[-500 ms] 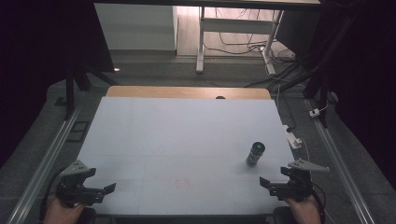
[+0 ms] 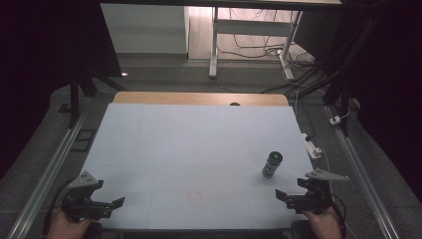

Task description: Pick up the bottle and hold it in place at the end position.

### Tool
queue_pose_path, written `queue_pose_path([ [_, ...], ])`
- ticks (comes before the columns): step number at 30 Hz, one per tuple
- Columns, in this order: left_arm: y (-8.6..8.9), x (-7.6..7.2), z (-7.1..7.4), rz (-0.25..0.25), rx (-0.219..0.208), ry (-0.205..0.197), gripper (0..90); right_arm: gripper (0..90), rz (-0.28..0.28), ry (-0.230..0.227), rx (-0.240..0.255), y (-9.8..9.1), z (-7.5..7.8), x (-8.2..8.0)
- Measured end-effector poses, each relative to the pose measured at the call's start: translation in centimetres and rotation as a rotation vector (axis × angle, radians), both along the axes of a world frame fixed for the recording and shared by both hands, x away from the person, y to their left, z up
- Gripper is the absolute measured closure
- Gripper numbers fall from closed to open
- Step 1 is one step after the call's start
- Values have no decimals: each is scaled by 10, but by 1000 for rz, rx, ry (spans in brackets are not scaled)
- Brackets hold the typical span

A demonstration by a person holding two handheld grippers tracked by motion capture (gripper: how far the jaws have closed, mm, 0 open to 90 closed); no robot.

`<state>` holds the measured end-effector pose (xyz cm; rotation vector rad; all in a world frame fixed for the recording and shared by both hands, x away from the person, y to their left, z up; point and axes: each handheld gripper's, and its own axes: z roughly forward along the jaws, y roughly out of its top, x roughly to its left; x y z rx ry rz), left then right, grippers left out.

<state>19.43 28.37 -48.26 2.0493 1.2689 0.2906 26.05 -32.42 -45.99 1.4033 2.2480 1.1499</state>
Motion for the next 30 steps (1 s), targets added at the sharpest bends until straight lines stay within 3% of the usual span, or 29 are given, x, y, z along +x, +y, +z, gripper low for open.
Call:
queue_pose_path([
  [6,0,0,0,1,-2,0,31,0,7,4,-4,1,0,0],
  [17,0,1,0,6,-7,8,32,0,21,-15,-56,6,0,-1],
  [30,2,1,0,10,-12,10,31,0,28,-15,-40,8,1,2],
])
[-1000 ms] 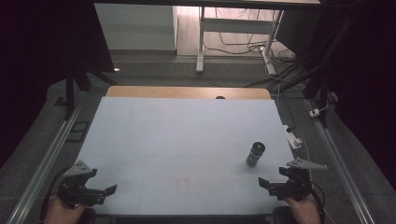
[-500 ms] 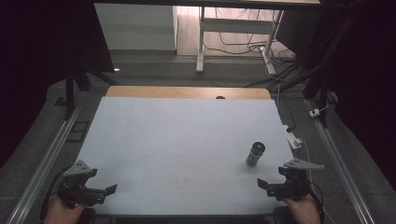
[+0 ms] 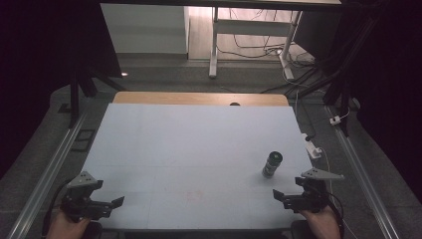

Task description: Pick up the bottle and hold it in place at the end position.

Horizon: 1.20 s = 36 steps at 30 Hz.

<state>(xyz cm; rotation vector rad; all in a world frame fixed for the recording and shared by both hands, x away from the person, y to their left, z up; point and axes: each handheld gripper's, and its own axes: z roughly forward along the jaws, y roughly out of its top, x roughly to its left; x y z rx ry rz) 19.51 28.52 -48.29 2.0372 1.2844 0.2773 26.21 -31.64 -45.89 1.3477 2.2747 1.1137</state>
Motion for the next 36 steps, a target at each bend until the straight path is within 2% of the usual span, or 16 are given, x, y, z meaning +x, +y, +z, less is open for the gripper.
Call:
queue_pose_path([
  [13,1,1,0,5,-14,3,28,0,13,-37,-22,4,2,8],
  [23,2,1,0,6,-21,5,28,0,35,-56,6,8,-2,18],
  [26,2,1,0,5,-19,7,28,0,36,-43,26,6,-4,23],
  [31,2,1,0,3,-17,9,28,0,28,-31,17,8,-9,33],
  [36,2,2,0,4,-17,10,28,0,39,-51,-1,9,-13,45],
])
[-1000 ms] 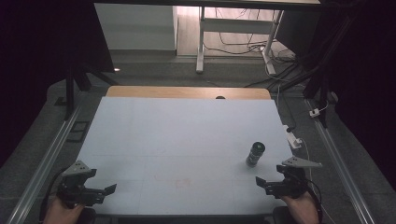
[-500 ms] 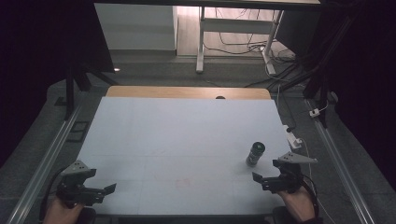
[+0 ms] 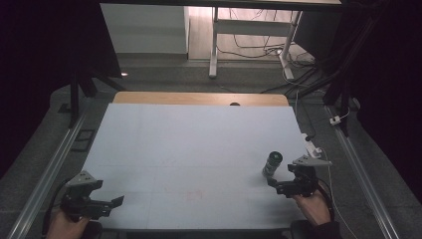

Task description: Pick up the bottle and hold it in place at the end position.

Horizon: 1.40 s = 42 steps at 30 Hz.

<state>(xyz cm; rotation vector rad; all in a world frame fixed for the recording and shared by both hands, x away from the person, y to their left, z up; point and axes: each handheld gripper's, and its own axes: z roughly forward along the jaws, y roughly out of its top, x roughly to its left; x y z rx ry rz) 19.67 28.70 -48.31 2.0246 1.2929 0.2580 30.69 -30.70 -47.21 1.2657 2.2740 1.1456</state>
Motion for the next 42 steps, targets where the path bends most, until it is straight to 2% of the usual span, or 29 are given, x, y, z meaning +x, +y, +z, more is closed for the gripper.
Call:
queue_pose_path([
  [7,0,0,0,2,-1,1,28,0,-4,4,-50,2,-6,16],
  [13,0,0,0,3,-2,4,28,0,0,16,-47,2,-10,26],
  [19,0,1,0,2,-3,5,28,0,19,35,-84,7,-19,37],
  [25,0,1,0,2,-4,5,28,0,29,53,-104,8,-24,42],
  [29,0,1,0,3,-4,6,29,89,46,34,-106,8,-23,41],
  [34,0,1,0,3,-4,6,29,257,72,17,-121,7,-23,41],
  [37,0,1,0,2,-3,7,29,327,81,-4,-133,8,-22,41],
  [42,0,1,0,2,-3,8,29,439,99,-11,-137,7,-22,43],
])
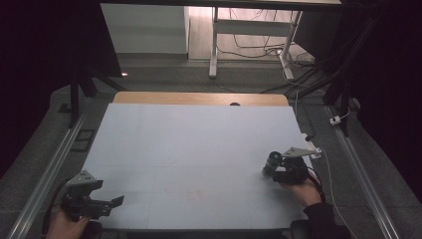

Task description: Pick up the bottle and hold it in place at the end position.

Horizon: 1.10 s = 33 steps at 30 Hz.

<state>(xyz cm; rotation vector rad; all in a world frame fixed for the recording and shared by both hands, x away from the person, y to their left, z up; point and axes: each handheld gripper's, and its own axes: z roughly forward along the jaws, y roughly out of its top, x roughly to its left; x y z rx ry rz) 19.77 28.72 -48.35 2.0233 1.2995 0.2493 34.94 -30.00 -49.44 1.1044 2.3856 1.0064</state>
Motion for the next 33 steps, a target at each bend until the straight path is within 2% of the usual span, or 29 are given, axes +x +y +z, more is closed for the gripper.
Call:
queue_pose_path([
  [3,0,0,0,-1,3,0,29,513,23,2,14,0,1,0],
  [6,0,0,0,0,3,0,30,524,37,-15,-16,1,2,-1],
  [15,0,0,0,1,2,2,30,529,15,-4,-31,3,5,-1],
  [23,-1,1,0,2,9,5,31,529,26,-39,-7,6,15,-3],
  [33,-1,1,0,7,12,10,30,530,61,-29,41,21,28,-4],
])
